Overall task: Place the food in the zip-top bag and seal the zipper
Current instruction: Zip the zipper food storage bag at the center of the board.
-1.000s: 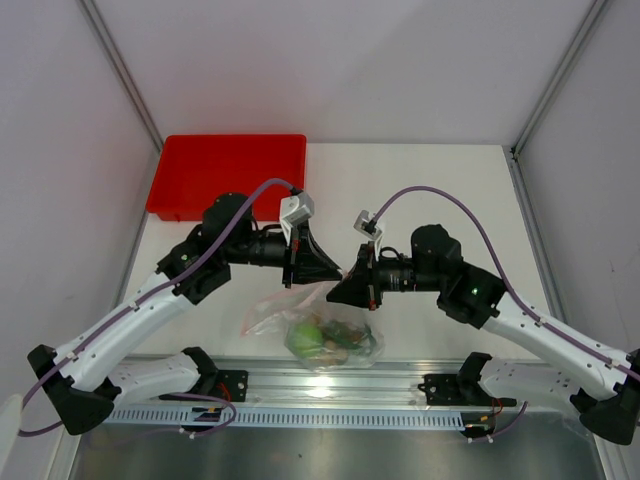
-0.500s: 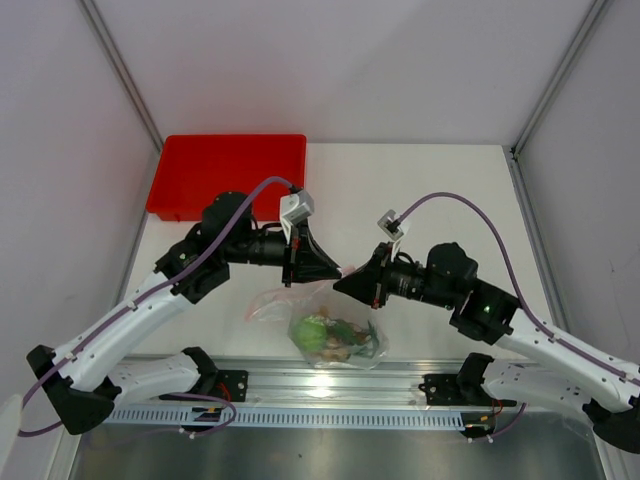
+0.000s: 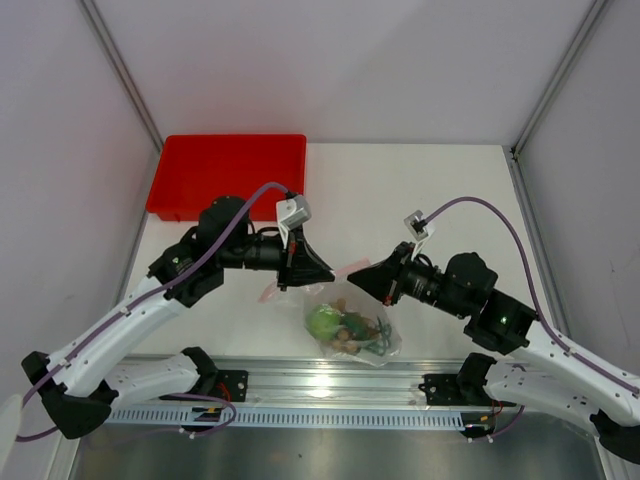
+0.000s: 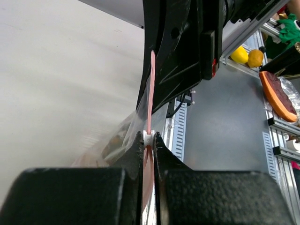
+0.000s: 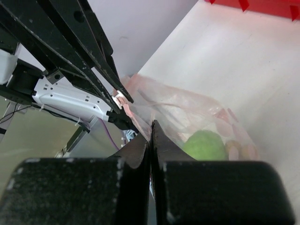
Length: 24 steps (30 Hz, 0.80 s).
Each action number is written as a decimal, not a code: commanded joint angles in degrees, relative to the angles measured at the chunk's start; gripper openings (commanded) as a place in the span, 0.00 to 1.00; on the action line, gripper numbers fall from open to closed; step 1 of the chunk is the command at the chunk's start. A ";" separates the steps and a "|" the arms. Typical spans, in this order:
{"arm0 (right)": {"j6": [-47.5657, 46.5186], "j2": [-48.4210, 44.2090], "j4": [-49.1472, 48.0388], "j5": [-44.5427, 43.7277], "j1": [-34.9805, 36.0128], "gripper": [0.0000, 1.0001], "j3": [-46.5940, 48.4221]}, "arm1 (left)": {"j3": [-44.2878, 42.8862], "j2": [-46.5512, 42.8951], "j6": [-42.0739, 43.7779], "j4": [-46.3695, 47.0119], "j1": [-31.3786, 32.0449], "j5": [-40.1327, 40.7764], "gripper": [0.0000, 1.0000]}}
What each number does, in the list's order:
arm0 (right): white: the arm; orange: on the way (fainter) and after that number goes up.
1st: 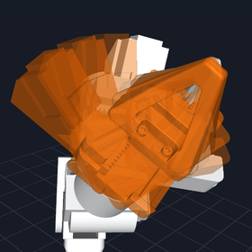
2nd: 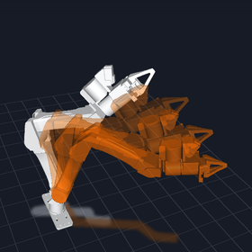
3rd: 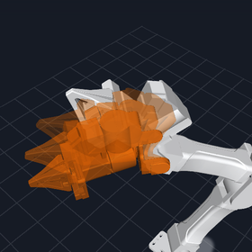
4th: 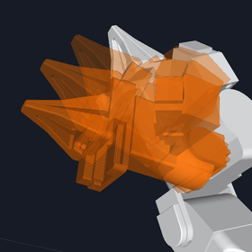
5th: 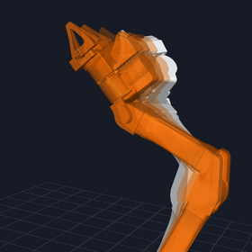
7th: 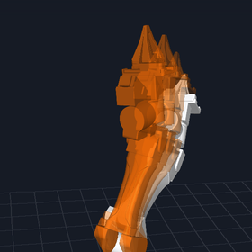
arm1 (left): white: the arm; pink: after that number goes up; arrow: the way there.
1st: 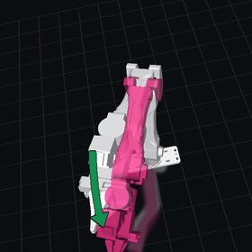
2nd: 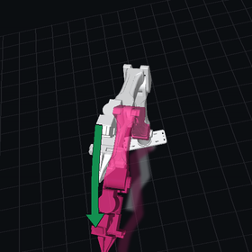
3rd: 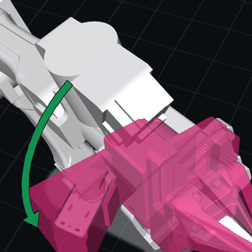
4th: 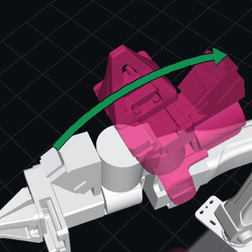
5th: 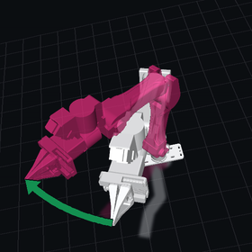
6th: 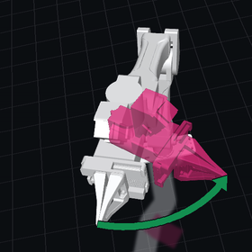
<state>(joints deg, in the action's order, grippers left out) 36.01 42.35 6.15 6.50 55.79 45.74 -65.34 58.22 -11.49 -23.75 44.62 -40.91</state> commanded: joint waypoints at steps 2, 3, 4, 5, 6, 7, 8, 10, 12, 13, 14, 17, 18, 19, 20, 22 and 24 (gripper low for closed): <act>0.55 -2.97 -1.06 -3.34 -1.82 0.00 0.15 | 0.74 -3.72 3.31 -7.27 0.12 4.16 0.01; 0.47 -3.32 -0.88 -3.16 -2.00 0.00 0.06 | 0.83 -4.51 3.75 -7.89 0.12 4.69 0.00; 0.55 -3.85 -0.10 -3.16 -2.44 0.00 0.06 | 0.74 -4.86 4.01 -8.24 0.12 5.48 0.01; 0.55 -4.03 0.09 -2.99 -2.70 0.00 0.06 | 0.65 -5.21 4.10 -9.20 0.12 6.01 0.01; 0.55 -4.29 0.61 -2.29 -3.05 0.00 -0.03 | 0.91 -5.91 4.28 -9.47 0.12 6.27 0.01; 0.55 -4.47 0.88 -1.85 -3.40 0.00 -0.12 | 1.09 -6.27 4.37 -9.74 0.03 6.71 0.01; 0.55 -4.64 0.70 -1.41 -3.67 0.00 -0.56 | 1.18 -6.53 4.37 -9.83 0.03 6.98 0.01; 0.20 -4.73 0.35 0.35 -3.76 0.00 -0.82 | 1.36 -6.89 4.19 -10.00 0.03 6.89 0.01; -0.67 -4.03 0.53 3.05 -3.85 0.00 -0.74 | 1.44 -6.89 3.93 -9.92 0.03 6.37 0.00; -2.16 -3.42 0.79 4.90 -3.85 0.00 -0.47 | 1.62 -6.89 3.84 -9.74 0.03 6.19 0.01; -2.95 -1.93 1.14 6.75 -3.85 0.00 0.22 | 1.71 -7.06 3.40 -9.22 0.03 5.84 0.00; -6.21 1.67 2.28 14.93 -3.93 0.00 2.24 | 1.88 -7.06 2.79 -8.33 0.03 5.05 0.01; -7.00 2.47 3.50 16.25 -3.85 0.10 3.73 | 1.88 -6.98 2.70 -7.81 0.03 4.78 0.01; -7.88 3.09 4.21 17.74 -3.85 0.18 4.44 | 1.80 -6.80 2.61 -7.89 0.03 4.70 0.00; -9.89 3.70 5.78 18.36 -3.93 0.26 5.15 | 1.71 -6.54 2.43 -7.81 0.03 4.61 0.01; -12.53 5.90 8.07 20.38 -4.02 0.40 8.30 | 1.62 -6.19 2.17 -7.63 0.03 4.17 0.01; -16.92 9.13 13.06 21.27 -4.02 0.45 11.38 | 1.62 -5.92 1.73 -7.11 0.03 3.30 0.01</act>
<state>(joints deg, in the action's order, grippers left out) 26.74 48.97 13.82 22.72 51.90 50.81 -63.53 52.12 -8.91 -32.36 44.62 -35.59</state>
